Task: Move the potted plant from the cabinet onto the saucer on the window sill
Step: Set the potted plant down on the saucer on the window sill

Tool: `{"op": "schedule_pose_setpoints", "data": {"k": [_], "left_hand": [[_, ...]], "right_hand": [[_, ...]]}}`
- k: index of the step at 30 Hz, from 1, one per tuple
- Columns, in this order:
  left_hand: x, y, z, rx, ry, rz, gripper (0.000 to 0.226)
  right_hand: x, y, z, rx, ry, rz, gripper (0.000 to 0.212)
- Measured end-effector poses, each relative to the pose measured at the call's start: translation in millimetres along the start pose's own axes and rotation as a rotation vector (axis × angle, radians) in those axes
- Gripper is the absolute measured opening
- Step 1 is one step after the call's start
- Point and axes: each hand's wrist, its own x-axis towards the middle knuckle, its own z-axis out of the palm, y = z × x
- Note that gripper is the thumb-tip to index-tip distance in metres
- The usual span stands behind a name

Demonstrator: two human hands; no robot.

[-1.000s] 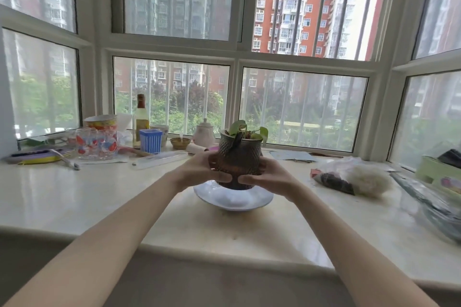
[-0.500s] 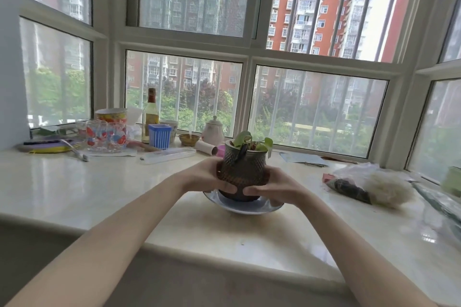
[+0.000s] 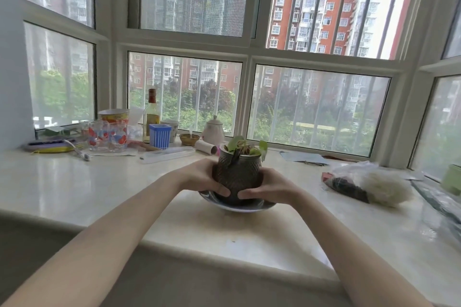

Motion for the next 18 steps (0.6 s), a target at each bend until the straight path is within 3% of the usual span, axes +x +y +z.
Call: {"op": "schedule_pose_setpoints", "data": {"k": [11, 15, 18], "left_hand": [[2, 1, -2, 0.097, -0.013, -0.040, 0.030], [4, -3, -3, 0.067, -0.048, -0.020, 0.029], [10, -12, -2, -0.033, -0.057, 0.023, 0.038]], "right_hand": [[5, 3, -1, -0.025, -0.048, 0.040, 0.059], [2, 0, 0, -0.041, -0.052, 0.071, 0.049], [0, 2, 2, -0.015, -0.041, 0.044, 0.055]]}}
